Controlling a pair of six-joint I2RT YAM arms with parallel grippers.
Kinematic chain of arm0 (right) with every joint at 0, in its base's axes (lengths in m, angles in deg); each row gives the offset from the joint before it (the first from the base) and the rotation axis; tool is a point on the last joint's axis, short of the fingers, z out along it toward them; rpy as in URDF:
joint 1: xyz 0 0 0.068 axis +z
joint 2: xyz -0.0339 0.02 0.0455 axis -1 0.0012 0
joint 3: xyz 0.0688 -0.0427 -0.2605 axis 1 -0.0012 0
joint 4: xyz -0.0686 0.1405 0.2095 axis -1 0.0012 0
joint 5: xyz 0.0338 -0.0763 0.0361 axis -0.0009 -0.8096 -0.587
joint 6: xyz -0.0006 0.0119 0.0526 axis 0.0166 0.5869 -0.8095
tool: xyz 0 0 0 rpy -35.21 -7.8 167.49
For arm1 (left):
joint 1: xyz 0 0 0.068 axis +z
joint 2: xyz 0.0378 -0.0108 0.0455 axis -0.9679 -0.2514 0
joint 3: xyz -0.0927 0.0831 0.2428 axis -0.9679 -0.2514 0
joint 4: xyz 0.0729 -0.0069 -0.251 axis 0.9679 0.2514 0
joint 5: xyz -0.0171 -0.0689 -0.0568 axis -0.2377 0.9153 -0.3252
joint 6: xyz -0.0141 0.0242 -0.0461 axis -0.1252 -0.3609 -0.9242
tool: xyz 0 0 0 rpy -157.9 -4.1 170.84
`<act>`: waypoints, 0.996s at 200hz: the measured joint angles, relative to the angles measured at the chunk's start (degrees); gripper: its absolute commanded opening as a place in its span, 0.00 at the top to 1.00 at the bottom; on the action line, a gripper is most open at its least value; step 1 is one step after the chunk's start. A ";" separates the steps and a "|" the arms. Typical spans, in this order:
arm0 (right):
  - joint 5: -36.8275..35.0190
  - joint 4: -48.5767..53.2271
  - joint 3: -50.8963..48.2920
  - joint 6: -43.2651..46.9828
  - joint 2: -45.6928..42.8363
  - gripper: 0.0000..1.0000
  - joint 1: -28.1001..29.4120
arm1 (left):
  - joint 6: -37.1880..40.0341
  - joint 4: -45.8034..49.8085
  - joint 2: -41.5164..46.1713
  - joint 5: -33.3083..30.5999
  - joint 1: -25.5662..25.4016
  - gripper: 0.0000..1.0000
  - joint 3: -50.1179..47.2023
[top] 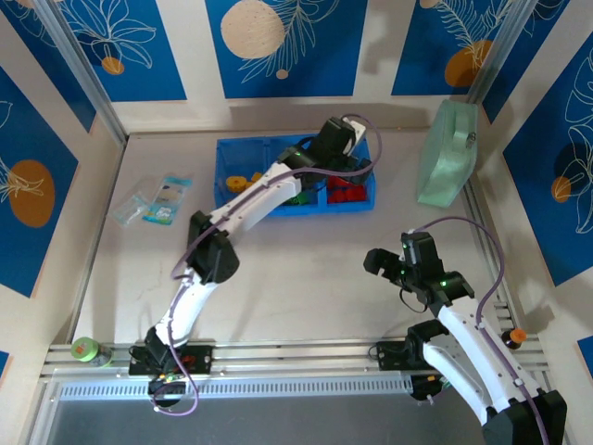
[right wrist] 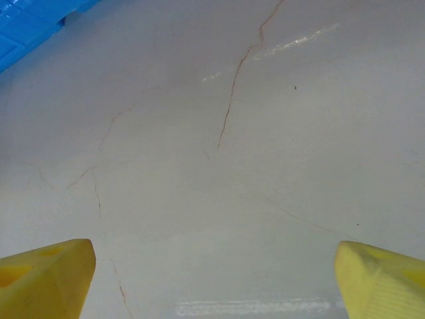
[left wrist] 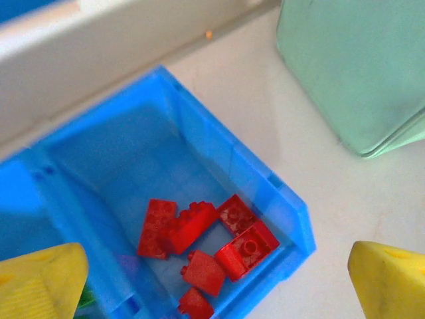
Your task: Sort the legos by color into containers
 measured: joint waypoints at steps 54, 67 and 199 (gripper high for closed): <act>-0.66 -0.02 2.58 1.55 0.00 0.07 0.00 | 2.16 -19.74 35.45 -1.14 -0.44 0.00 -38.88; -0.63 -0.04 2.78 2.08 -0.09 0.07 0.00 | 2.40 -24.94 41.66 -2.32 -0.44 0.00 -48.33; -6.84 -12.44 3.72 9.84 -8.26 0.00 0.37 | 2.43 -30.49 80.50 -33.48 -0.44 0.00 -100.94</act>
